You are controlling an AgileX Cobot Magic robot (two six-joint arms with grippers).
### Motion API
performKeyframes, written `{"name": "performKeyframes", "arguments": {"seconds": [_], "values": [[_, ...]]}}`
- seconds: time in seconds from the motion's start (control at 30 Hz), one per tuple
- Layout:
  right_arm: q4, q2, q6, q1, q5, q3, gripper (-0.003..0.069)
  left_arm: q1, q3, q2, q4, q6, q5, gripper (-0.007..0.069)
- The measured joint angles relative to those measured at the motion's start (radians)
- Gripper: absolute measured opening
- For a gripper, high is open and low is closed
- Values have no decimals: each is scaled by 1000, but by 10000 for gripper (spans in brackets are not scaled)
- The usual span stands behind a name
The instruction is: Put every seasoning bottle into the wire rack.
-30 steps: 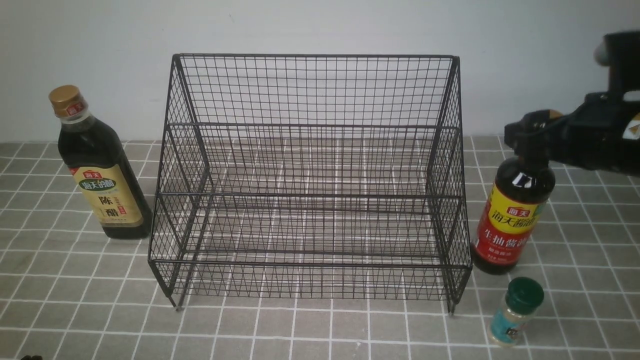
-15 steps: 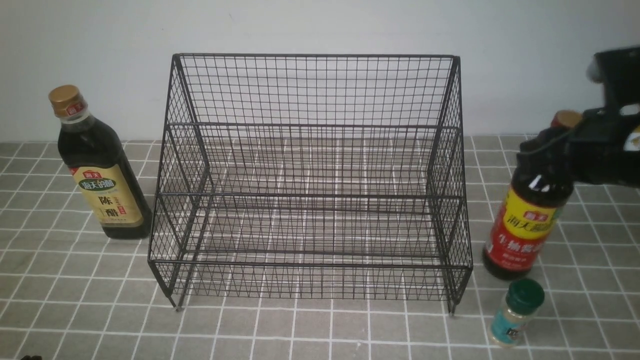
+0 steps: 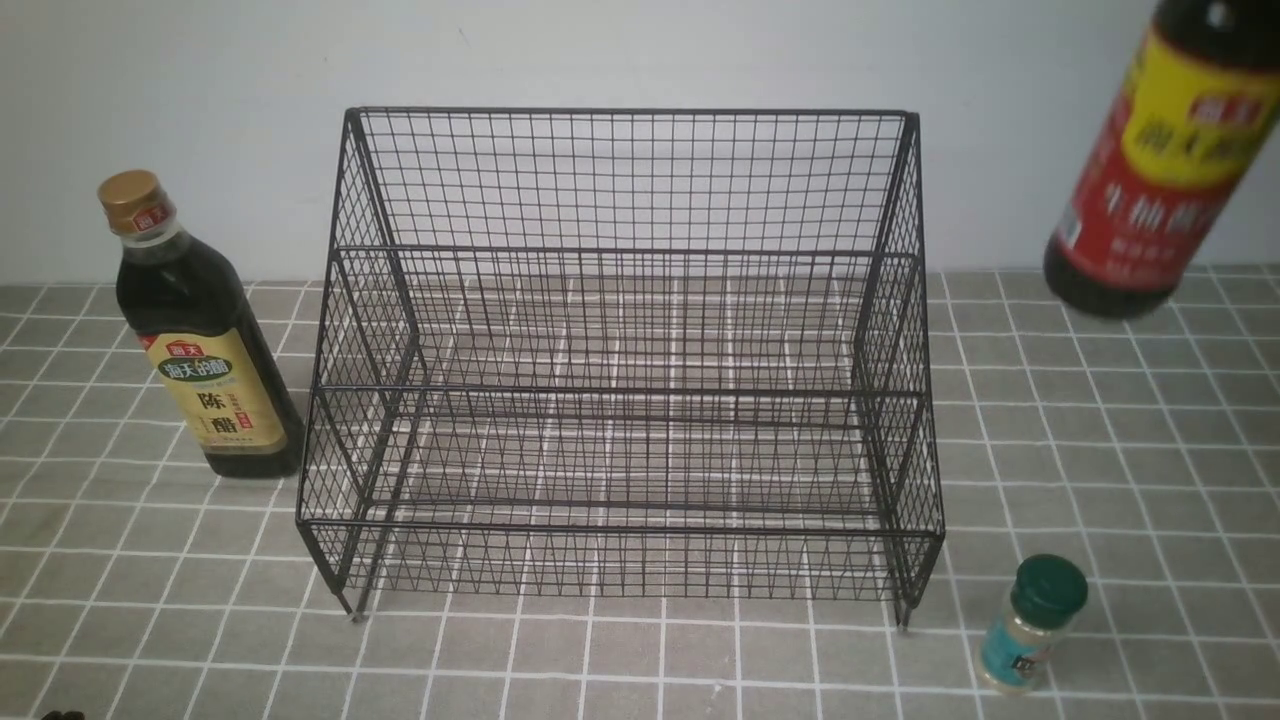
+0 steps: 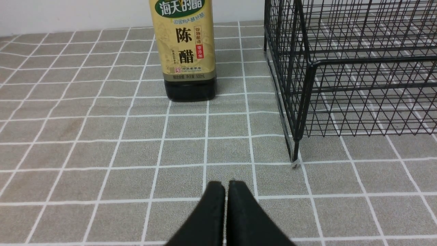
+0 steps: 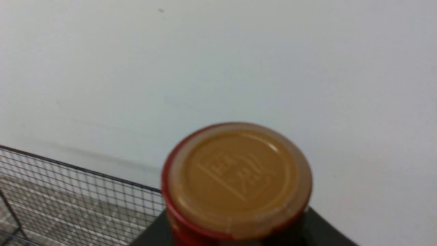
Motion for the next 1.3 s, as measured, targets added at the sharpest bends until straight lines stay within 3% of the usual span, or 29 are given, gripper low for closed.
{"name": "performKeyframes", "arguments": {"seconds": [0.3,0.77,0.97,1.3], "values": [[43,113,-38,201,5,-121,274,0,0,0,0,0,0,-7],[68,367,-36,217,4,-123,273,0,0,0,0,0,0,-7],[76,425,-39,217,153,-123,273,0,0,0,0,0,0,-7],[70,504,-47,217,259,-137,273,0,0,0,0,0,0,-7]]}}
